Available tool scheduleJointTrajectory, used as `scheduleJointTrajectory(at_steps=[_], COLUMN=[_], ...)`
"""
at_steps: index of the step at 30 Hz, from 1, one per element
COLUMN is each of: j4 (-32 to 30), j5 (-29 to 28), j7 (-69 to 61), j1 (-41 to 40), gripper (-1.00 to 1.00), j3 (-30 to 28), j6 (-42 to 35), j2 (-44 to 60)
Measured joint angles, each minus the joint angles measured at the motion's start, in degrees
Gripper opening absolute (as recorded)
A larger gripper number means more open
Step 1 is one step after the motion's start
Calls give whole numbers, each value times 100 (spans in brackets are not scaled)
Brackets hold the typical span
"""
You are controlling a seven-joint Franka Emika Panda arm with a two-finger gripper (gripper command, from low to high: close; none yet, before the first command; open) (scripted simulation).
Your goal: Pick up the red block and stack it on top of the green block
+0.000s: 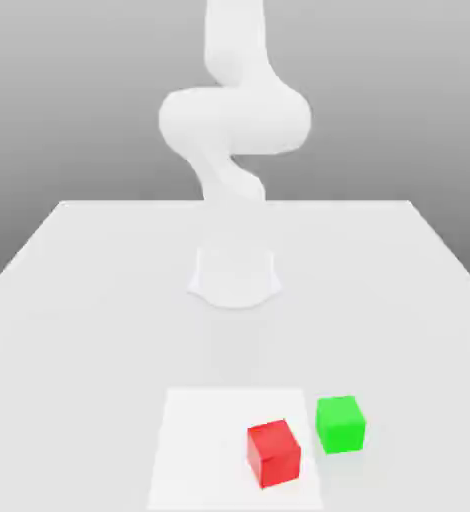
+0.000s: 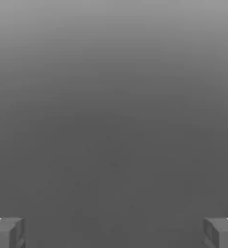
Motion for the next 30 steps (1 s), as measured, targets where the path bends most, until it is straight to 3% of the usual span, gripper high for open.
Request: scheduleJointTrajectory(at_steps=[22, 28, 29, 30], j4=[-1396, -1321, -1305, -1305], j5=[33, 21, 24, 24], j7=[-1179, -1234, -1236, -1236], j1=[545, 545, 543, 543], gripper=[0, 0, -100, -100], j3=[-19, -4, -1, -1], j6=[2078, 3038, 3135, 3135], j2=[4604, 5851, 5966, 5966])
